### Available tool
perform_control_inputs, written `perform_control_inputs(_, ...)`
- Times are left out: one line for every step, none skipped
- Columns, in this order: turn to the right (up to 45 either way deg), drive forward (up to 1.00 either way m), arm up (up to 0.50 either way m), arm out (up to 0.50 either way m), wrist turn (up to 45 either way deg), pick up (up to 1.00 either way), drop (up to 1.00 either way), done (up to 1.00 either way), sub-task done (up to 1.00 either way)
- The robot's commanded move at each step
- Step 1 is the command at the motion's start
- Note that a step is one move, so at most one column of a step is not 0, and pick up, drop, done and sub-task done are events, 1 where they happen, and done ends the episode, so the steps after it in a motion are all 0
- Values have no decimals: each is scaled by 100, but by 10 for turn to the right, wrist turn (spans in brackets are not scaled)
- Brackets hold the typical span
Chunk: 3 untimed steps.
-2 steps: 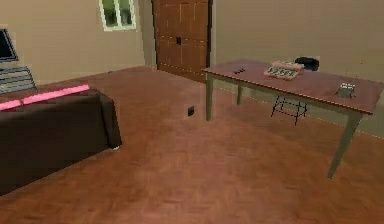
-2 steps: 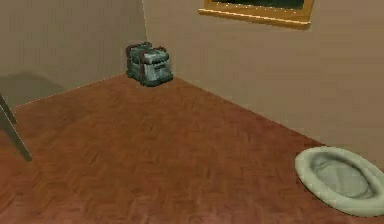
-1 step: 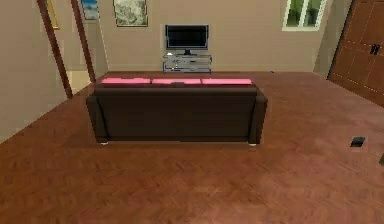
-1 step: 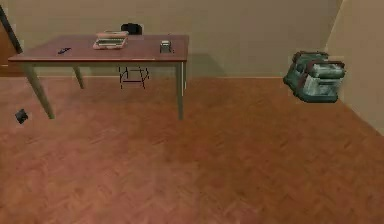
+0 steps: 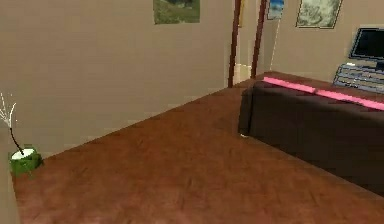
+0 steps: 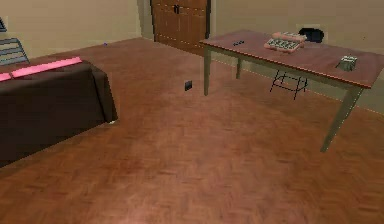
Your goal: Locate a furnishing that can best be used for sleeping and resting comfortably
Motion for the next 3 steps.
perform_control_inputs(-60,0,0,0,0,0,0,0,0)
perform_control_inputs(0,30,0,0,0,0,0,0,0)
perform_control_inputs(60,0,0,0,0,0,0,0,0)
